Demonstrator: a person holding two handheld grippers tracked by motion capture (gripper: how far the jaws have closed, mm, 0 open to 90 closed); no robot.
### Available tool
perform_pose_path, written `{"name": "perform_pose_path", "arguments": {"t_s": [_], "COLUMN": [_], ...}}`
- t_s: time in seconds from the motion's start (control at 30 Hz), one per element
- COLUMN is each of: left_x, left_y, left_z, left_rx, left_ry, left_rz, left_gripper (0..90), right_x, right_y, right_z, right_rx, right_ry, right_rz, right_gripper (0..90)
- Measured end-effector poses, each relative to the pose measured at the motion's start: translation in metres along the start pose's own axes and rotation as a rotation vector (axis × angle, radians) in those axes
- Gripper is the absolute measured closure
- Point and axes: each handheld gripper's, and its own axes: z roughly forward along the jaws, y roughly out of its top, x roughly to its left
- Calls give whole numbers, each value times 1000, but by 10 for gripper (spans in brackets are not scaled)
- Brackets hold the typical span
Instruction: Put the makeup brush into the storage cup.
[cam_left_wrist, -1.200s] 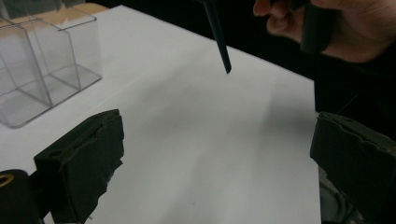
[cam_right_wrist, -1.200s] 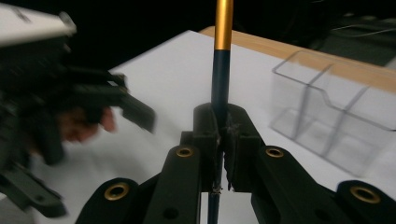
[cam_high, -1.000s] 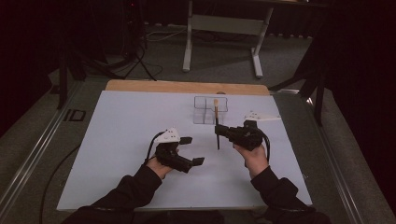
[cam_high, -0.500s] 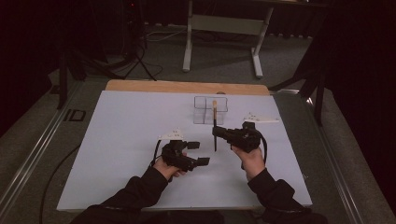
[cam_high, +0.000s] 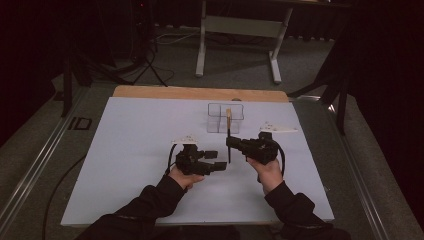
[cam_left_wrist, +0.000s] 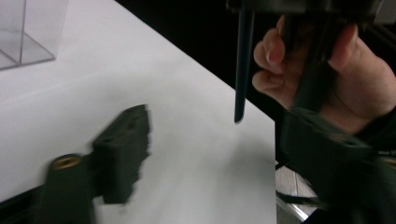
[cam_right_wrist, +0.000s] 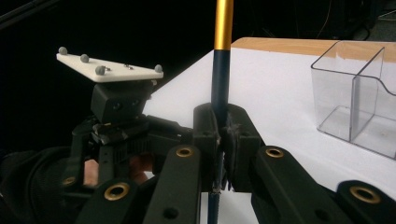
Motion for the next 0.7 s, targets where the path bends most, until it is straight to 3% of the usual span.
{"name": "perform_pose_path", "arguments": {"t_s": [0.23, 0.53, 0.7], "left_x": [-1, 0, -2], "left_y": [1, 3, 4], "left_z": [8, 13, 13], "left_rx": [-10, -37, -21], "left_ry": [-56, -61, -60], "left_rz": [-1, 19, 49], "left_gripper": [497, 721, 839], "right_x": [2, 3, 1], "right_y": [-1, -1, -2], "right_z": [2, 4, 4], "right_rx": [9, 21, 24], "right_ry": [10, 17, 17], "right_rz": [-7, -16, -11], "right_gripper": [841, 841, 841]}}
